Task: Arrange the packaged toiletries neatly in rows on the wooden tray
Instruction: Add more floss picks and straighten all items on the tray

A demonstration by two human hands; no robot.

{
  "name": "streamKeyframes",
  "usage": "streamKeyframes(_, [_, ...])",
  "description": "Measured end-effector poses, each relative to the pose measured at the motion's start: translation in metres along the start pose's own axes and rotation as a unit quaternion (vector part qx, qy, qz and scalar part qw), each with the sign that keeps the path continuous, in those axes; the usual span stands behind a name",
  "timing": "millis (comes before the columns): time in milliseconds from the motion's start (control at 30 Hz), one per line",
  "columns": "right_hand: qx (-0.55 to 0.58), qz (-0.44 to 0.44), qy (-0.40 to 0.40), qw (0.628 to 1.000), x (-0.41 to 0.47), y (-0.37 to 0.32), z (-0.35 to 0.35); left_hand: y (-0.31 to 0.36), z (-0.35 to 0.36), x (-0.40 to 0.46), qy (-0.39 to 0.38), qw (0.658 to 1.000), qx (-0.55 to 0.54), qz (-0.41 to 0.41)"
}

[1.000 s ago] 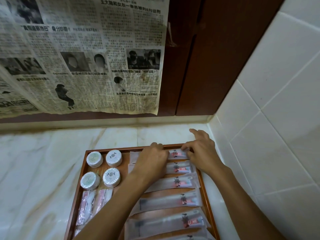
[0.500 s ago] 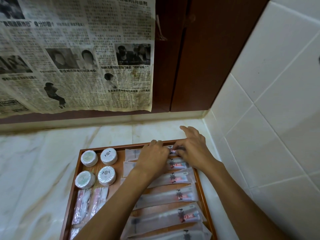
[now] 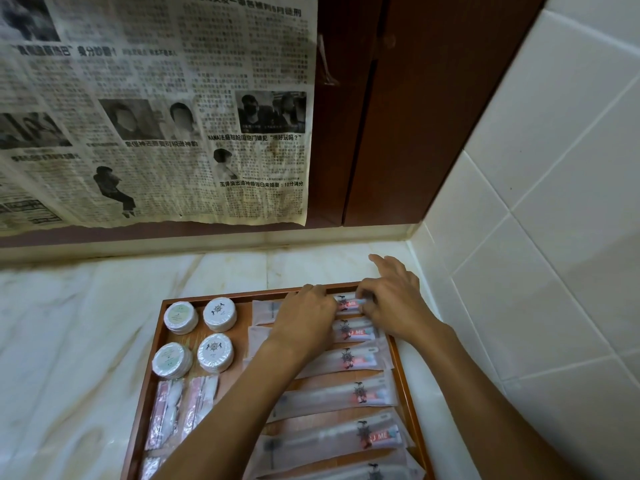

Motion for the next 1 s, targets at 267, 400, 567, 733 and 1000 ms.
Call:
streamKeyframes(267, [0.010,0.049,0.063,0.997,-0.003,0.030,-0.020,0.001,-0.003,0.001,-0.008,1.000,-0.003,-0.003])
streamKeyframes(400, [0.024,0.052,0.057,0.997,-0.003,0.029,-0.017,0.005,-0.002,0.001,-0.015,1.000,0.018,0.003])
streamKeyframes(567, [0.037,0.060,0.054,0.996,-0.004,0.028,-0.013,0.007,-0.001,0.001,-0.014,0.999,0.034,0.002])
streamKeyframes(733, [0.038,0.048,0.053,0.997,-0.003,0.025,-0.015,0.006,-0.001,0.001,-0.014,0.999,0.039,0.000])
streamKeyframes(1000, [-0.001,-0.013,0.020,1.000,0.000,0.001,-0.003,0.004,0.001,0.002,-0.019,0.999,0.032,-0.007])
Point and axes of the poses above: each hand's wrist, its own x-axis towards the middle knuckle, its own z-axis out of the palm, y = z × x, the point moved 9 cm from there along x, towards the middle knuckle, and after that the axes turned 6 degrees about y, right-handed, at the moved point
